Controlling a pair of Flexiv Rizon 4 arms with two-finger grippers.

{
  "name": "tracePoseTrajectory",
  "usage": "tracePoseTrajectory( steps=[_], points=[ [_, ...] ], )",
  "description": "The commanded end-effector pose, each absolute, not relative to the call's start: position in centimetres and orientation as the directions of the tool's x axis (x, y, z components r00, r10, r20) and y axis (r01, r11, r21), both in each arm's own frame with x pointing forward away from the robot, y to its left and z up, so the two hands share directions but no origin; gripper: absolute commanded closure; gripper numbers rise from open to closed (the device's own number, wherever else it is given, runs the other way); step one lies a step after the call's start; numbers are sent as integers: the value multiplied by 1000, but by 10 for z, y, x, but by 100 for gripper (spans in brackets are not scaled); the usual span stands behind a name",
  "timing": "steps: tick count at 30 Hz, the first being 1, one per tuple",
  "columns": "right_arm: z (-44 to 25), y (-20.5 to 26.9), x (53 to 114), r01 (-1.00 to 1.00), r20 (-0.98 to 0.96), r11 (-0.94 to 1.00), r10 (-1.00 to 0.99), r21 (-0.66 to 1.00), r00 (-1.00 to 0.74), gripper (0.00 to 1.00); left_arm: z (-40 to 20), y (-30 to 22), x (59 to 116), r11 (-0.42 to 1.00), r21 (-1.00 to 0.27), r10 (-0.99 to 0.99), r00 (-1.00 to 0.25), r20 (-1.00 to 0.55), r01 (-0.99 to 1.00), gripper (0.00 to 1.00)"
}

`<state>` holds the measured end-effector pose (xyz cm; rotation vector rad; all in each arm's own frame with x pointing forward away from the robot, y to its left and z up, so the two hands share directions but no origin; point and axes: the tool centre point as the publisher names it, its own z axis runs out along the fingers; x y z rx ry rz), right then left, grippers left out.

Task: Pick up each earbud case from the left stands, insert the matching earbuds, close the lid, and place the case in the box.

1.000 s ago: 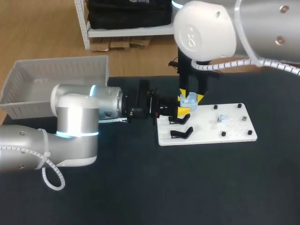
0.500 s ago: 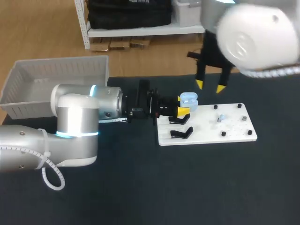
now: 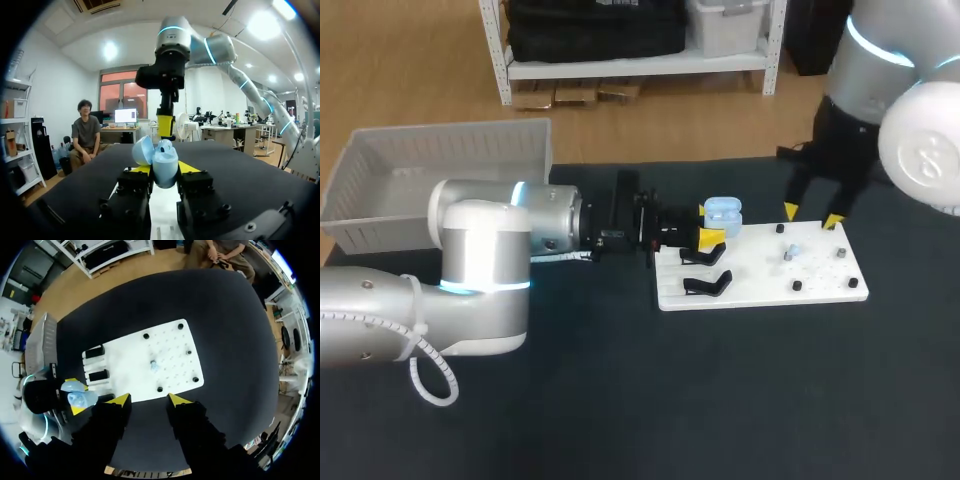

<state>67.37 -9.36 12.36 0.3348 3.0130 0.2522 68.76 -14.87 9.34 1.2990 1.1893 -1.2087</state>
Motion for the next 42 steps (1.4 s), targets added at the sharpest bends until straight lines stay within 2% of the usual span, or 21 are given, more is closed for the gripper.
tracePoseTrajectory(
  steps=[1, 11, 16, 25, 30, 42],
  points=[
    [112, -90, 690, 175, -43, 973, 183, 151, -982, 55, 93, -149, 686, -53, 34, 39, 36, -999, 998, 100],
    [79, -92, 696, 54, -74, 993, 62, 105, -995, 50, 93, -149, 686, -53, 34, 39, 36, -999, 998, 100],
    [68, -101, 696, 24, -84, 992, 34, 120, -996, 41, 93, -149, 686, -53, 34, 39, 36, -999, 998, 100],
    [52, -105, 691, -54, -77, 987, -43, 152, -996, 42, 93, -149, 686, -53, 34, 39, 36, -999, 998, 100],
    [50, -101, 689, -98, -78, 981, -85, 169, -993, 49, 93, -149, 686, -53, 34, 39, 36, -999, 998, 100],
    [39, -93, 692, -135, -80, 976, -122, 173, -989, 51, 93, -149, 686, -53, 34, 39, 36, -999, 998, 100]
  ],
)
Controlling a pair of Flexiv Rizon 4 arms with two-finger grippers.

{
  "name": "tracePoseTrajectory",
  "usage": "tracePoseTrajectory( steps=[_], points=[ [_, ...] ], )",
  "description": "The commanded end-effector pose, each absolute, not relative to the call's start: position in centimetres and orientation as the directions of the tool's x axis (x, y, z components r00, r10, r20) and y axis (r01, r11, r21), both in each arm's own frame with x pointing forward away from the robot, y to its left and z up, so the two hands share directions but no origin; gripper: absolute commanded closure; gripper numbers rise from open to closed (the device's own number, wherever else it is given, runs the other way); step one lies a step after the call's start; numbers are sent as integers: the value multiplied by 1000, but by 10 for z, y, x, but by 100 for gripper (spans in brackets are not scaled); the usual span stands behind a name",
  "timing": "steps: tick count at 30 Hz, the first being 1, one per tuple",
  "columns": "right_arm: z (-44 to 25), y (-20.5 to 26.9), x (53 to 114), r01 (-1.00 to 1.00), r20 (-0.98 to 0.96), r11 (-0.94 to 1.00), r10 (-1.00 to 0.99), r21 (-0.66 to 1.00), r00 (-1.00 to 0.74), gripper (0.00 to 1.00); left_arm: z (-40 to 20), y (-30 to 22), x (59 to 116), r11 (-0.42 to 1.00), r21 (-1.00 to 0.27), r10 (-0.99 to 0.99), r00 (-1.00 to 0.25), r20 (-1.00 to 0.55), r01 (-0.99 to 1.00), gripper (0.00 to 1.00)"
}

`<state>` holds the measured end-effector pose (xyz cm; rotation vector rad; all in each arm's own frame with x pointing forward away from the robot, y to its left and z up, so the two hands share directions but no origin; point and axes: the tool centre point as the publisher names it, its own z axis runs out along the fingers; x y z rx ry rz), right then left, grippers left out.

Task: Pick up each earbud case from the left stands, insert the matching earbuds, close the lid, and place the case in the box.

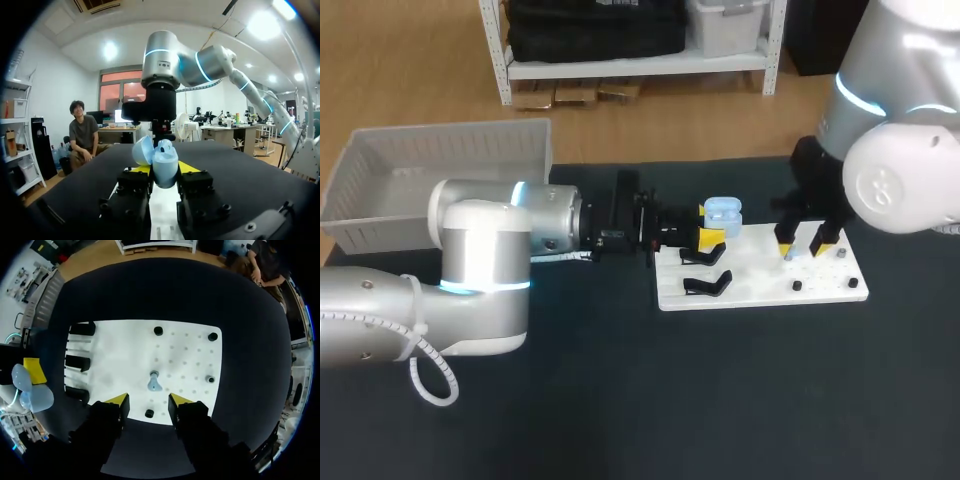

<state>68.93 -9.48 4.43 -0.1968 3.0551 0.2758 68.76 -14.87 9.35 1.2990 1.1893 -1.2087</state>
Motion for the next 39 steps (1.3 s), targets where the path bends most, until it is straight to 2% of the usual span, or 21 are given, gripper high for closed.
tracePoseTrajectory(
  steps=[1, 27, 39],
  points=[
    [38, -92, 693, -134, -80, 976, -122, 174, -989, 51, 93, -149, 686, -53, 34, 39, 36, -999, 998, 100],
    [33, -98, 699, -66, -104, 982, -48, 177, -993, 64, 93, -149, 686, -53, 34, 39, 36, -999, 998, 100],
    [31, -101, 701, -51, -103, 982, -33, 180, -994, 66, 93, -149, 686, -53, 34, 39, 36, -999, 998, 100]
  ],
)
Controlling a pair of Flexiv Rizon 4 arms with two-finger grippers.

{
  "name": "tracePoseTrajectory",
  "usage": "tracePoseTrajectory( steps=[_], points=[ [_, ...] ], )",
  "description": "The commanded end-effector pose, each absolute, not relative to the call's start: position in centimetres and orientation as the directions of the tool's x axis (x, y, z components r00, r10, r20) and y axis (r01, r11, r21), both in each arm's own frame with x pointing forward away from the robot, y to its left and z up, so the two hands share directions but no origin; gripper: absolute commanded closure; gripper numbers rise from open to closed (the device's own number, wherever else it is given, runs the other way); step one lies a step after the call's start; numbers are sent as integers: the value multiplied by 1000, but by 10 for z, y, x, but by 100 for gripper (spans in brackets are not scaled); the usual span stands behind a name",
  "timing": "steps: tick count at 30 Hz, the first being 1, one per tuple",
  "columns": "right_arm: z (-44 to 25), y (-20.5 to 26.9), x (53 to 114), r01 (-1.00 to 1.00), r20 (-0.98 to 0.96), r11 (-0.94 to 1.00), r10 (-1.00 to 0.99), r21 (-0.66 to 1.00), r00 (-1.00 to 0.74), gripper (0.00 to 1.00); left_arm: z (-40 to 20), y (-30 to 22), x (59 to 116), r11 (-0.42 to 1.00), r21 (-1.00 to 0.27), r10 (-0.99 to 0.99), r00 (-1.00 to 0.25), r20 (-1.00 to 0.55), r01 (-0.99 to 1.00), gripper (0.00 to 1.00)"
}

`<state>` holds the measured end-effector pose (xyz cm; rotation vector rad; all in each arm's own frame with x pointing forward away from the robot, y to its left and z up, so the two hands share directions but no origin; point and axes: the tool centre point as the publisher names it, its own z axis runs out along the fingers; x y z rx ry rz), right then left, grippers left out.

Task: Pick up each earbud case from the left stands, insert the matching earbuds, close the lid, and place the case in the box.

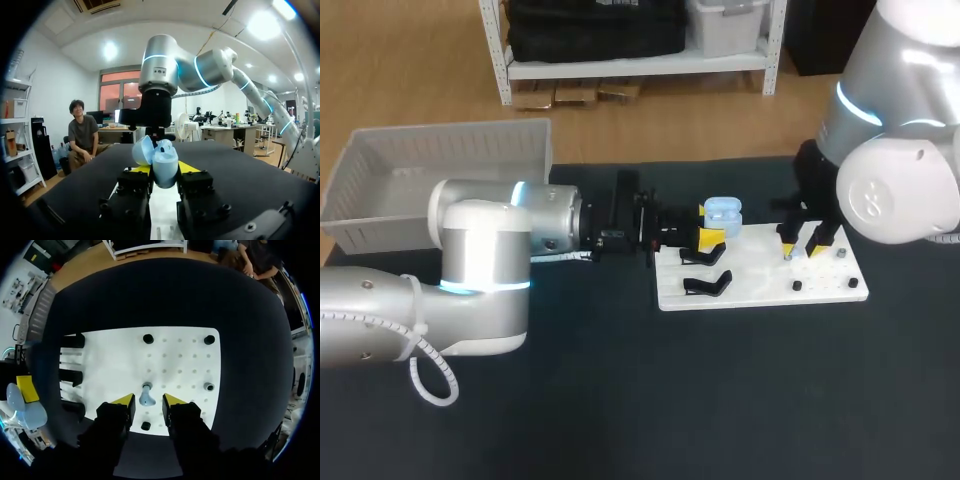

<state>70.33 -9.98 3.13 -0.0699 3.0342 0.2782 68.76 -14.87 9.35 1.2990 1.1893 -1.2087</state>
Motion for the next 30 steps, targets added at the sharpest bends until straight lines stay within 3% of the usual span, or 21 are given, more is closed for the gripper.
tracePoseTrajectory(
  steps=[1, 23, 30],
  points=[
    [31, -101, 702, -50, -102, 982, -31, 181, -994, 67, 93, -149, 686, -53, 34, 39, 36, -999, 998, 100],
    [26, -98, 706, -42, -92, 982, -26, 184, -995, 73, 93, -149, 686, -53, 34, 39, 36, -999, 998, 100],
    [26, -97, 705, -35, -91, 982, -19, 184, -996, 86, 93, -149, 686, -53, 34, 39, 36, -999, 998, 100]
  ],
)
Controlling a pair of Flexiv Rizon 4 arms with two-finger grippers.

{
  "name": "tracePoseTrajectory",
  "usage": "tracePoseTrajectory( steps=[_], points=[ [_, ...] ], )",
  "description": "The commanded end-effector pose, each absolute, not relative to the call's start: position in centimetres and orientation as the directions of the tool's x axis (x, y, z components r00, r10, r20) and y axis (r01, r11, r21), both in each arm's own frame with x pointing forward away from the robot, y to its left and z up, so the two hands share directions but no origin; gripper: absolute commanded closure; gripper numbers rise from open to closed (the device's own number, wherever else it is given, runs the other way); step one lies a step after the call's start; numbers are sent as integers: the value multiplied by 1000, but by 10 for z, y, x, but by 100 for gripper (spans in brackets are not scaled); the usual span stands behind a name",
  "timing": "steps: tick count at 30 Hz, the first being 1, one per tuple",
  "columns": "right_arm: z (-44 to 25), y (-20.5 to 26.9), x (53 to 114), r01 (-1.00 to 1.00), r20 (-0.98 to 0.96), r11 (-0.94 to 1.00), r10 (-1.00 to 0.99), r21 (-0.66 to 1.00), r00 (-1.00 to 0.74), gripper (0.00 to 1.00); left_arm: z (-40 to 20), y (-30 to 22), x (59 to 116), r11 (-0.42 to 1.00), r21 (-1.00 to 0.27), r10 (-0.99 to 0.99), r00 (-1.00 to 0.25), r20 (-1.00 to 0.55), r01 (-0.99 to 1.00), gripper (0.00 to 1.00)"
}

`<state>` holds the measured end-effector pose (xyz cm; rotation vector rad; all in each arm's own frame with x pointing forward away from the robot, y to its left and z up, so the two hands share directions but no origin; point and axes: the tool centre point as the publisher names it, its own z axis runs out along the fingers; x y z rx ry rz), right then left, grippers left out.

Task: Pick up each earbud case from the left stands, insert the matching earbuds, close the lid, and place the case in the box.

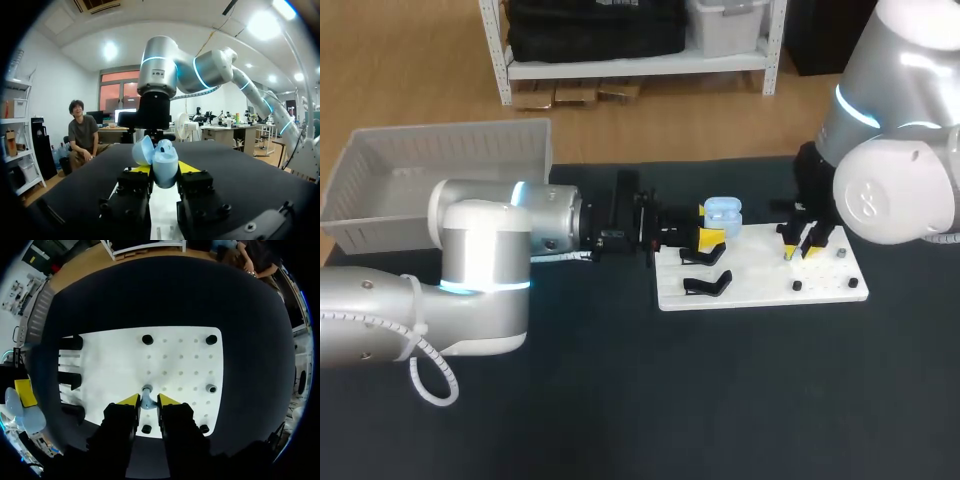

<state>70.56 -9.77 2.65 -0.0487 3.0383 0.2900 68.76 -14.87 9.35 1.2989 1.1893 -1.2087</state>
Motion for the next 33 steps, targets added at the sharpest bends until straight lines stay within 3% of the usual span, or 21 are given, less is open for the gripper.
tracePoseTrajectory(
  steps=[1, 6, 21, 33],
  points=[
    [26, -97, 705, -34, -90, 982, -18, 184, -996, 87, 93, -149, 686, -53, 34, 39, 36, -999, 998, 100],
    [26, -97, 705, -31, -90, 983, -15, 181, -996, 100, 93, -149, 686, -53, 34, 39, 36, -999, 998, 100],
    [53, -98, 698, -26, -126, 984, -4, 174, -992, 100, 93, -149, 686, -53, 34, 39, 36, -999, 998, 100],
    [139, -102, 685, -1, -190, 995, 18, 101, -982, 100, 93, -149, 686, -53, 34, 39, 36, -999, 998, 100]
  ],
)
